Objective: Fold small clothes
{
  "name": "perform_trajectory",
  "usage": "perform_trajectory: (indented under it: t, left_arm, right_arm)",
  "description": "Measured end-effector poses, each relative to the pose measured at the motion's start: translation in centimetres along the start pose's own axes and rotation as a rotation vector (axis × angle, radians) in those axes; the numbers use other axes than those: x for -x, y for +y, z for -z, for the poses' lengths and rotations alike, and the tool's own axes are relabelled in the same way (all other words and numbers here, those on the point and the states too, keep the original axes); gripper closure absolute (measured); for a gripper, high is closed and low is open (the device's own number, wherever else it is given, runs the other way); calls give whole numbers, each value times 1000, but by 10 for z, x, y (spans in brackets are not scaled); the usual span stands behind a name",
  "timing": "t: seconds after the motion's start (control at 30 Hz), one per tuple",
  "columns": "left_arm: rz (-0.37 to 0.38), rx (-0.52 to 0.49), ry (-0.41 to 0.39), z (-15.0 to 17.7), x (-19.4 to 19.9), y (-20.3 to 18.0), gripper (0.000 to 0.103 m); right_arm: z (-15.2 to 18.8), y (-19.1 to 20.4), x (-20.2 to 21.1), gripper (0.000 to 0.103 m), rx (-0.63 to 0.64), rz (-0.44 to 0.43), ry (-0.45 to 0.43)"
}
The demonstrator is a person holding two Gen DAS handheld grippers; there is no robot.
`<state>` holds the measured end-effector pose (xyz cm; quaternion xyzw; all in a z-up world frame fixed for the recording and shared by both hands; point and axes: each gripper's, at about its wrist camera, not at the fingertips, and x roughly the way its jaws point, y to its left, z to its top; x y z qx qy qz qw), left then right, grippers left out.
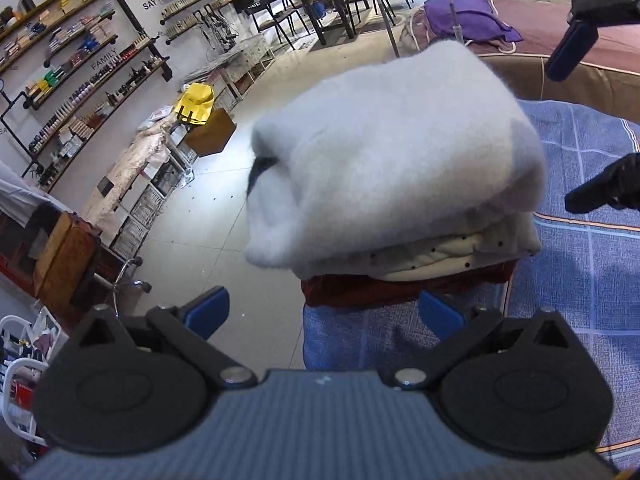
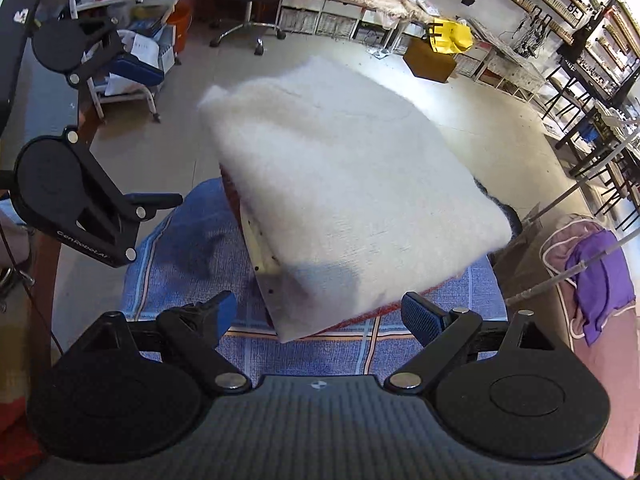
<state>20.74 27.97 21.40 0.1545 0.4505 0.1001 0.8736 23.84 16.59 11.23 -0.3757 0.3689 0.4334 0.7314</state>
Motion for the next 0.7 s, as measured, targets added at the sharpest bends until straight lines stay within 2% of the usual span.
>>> perform_trajectory:
  t: [0.4,0.6,0.7]
  left_arm:
    - [4,4,-5,-2,-1,0,0]
    - [28,-7,-57,-1,5,-2,0]
    - [9,-13,-54,-3,4,-4,0]
  right_arm:
    - [1,4,-1,0,1,-5,8]
    - [1,3,-1,0,-14,0,5]
    - [1,2,1,0,-31,0,-6]
